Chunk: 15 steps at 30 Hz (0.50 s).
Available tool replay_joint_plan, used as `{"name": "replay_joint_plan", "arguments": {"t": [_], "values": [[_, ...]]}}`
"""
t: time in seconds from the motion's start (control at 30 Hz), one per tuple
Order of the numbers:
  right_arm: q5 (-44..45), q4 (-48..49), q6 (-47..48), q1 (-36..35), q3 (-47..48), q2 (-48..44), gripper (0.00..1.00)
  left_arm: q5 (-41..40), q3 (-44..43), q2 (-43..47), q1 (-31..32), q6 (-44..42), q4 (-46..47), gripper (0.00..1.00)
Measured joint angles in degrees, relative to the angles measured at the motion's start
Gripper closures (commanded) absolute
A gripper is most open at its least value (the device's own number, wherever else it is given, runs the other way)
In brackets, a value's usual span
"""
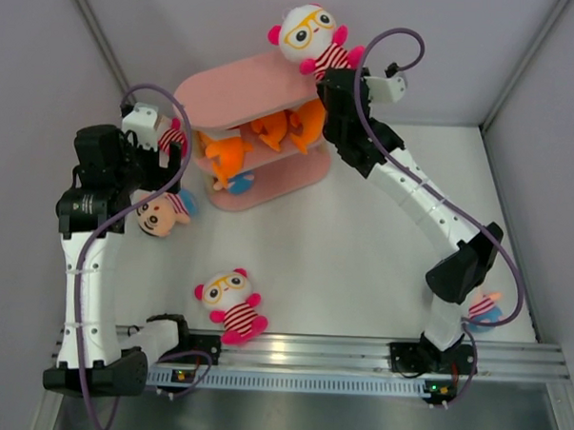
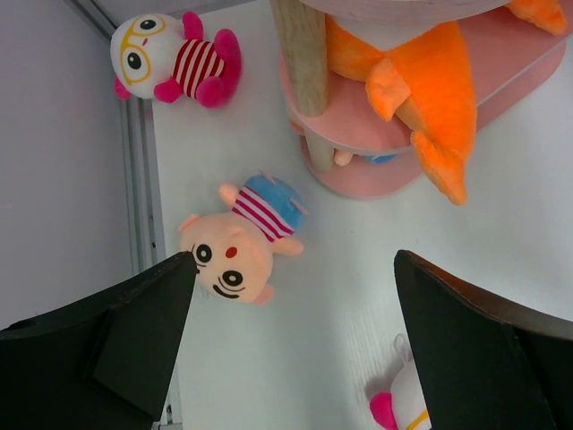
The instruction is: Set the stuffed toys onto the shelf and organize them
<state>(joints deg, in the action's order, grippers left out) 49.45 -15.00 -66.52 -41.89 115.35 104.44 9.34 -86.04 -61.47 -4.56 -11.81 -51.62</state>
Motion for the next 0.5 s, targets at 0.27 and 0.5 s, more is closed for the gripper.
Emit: {"name": "replay_joint_plan", "arguments": {"t": [0.27, 0.5], "values": [[-1.36, -1.42, -3.28, 0.0, 5.53, 4.63, 0.86, -0.63, 0.02, 0.66, 0.17, -0.11, 0.0, 0.02], [-3.34, -2.56, -6.69, 0.0, 5.4, 5.42, 0.63, -1.31, 0.02, 1.01, 0.17, -0.11, 0.0, 0.02]]}}
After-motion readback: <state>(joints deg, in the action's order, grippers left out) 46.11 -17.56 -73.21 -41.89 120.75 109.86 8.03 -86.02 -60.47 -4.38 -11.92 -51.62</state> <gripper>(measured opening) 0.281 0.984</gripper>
